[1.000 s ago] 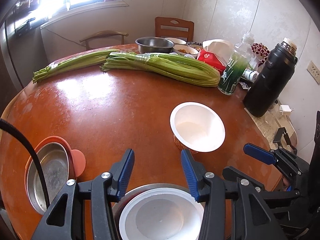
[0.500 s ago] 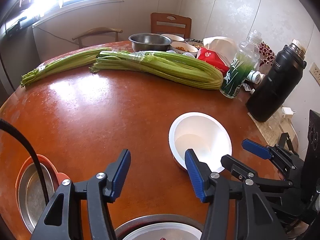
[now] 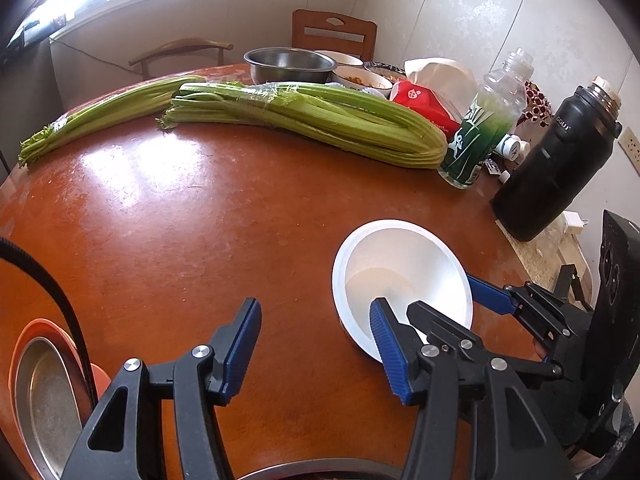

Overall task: Organize plates and bowls
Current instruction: 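Move the left gripper to the red-printed white bowl rim and close, then lift the red-printed bowl with the left gripper over the steel bowl, then lower the red-printed bowl into the white bowl and open the left gripper, then move the left gripper to the steel bowl rim and close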

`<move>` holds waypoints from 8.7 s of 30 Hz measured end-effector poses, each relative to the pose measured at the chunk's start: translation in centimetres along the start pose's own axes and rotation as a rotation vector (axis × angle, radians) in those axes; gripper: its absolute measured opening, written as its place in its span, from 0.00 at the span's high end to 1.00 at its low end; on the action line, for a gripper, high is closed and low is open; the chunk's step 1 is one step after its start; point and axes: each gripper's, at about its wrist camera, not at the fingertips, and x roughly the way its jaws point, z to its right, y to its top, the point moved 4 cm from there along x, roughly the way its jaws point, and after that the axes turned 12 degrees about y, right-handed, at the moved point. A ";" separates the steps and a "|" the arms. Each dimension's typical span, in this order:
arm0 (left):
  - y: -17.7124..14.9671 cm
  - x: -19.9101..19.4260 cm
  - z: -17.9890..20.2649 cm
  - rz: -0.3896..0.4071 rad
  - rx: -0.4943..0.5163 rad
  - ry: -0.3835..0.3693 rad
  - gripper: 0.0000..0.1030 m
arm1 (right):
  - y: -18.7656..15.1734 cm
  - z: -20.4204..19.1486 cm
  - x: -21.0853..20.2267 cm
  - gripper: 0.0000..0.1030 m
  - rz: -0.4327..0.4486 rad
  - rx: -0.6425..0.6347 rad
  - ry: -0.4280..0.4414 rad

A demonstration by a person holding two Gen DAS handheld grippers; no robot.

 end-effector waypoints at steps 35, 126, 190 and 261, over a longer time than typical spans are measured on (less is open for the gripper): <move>-0.9 -3.2 -1.7 0.047 -0.044 -0.036 0.46 | 0.0 -7.7 -2.0 0.48 0.008 -0.104 0.146; -11.7 -10.2 -3.4 0.073 -0.092 0.050 0.46 | -7.3 -15.3 -6.7 0.48 -0.002 -0.234 0.193; -12.3 -8.5 -3.9 0.037 -0.100 0.051 0.46 | -8.1 -15.9 -5.8 0.48 -0.046 -0.277 0.144; -13.6 -7.5 -6.4 0.007 -0.185 0.029 0.45 | -7.5 -12.2 -5.0 0.38 -0.037 -0.119 0.133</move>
